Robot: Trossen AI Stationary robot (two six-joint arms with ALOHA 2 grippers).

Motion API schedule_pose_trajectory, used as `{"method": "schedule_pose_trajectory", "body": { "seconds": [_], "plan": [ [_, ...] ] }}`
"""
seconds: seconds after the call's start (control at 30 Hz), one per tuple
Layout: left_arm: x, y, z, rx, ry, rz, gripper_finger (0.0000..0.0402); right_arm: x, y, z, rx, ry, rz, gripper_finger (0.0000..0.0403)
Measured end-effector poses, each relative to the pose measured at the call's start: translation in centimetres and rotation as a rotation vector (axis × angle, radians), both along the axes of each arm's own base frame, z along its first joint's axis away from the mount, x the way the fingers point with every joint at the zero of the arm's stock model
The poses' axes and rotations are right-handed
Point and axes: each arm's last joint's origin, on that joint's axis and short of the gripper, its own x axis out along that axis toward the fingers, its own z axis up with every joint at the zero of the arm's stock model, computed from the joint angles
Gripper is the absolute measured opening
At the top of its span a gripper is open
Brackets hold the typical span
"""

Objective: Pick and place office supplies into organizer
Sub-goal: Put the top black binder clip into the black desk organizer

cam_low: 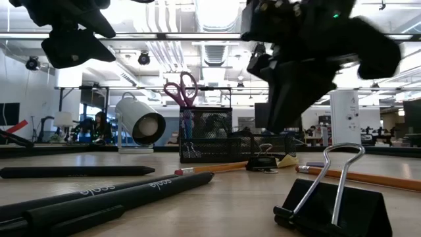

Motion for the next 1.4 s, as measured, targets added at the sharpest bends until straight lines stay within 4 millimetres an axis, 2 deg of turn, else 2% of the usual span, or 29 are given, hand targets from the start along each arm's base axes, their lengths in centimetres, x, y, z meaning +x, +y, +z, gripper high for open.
{"method": "schedule_pose_trajectory", "body": {
  "seconds": [0.13,0.3,0.5,0.93,1.23,1.4],
  "plan": [
    [-0.1,0.0,-0.2,0.003,0.005,0.0,0.0173,-0.4,1.0,0.0,-0.027,-0.018,-0.001,0.0089],
    [-0.1,0.1,-0.4,0.006,0.01,0.0,0.0173,-0.4,1.1,-0.4,-0.048,-0.021,-0.004,0.0145],
    [-0.1,0.1,-0.4,0.007,0.012,0.0,0.0173,-0.2,1.0,-1.1,-0.036,-0.061,-0.001,0.0178],
    [-0.2,0.1,-0.6,0.009,0.016,0.0,0.0173,-0.7,0.8,-2.7,-0.034,-0.094,0.029,0.0181],
    [-0.3,0.2,-1.1,0.009,0.027,0.005,0.0173,-0.5,0.8,-2.7,-0.023,-0.121,0.03,0.016],
    [-0.3,0.2,-1.1,0.009,0.027,0.005,0.0173,-0.8,0.2,-3.4,-0.025,-0.116,0.017,0.0143]
  ]
}}
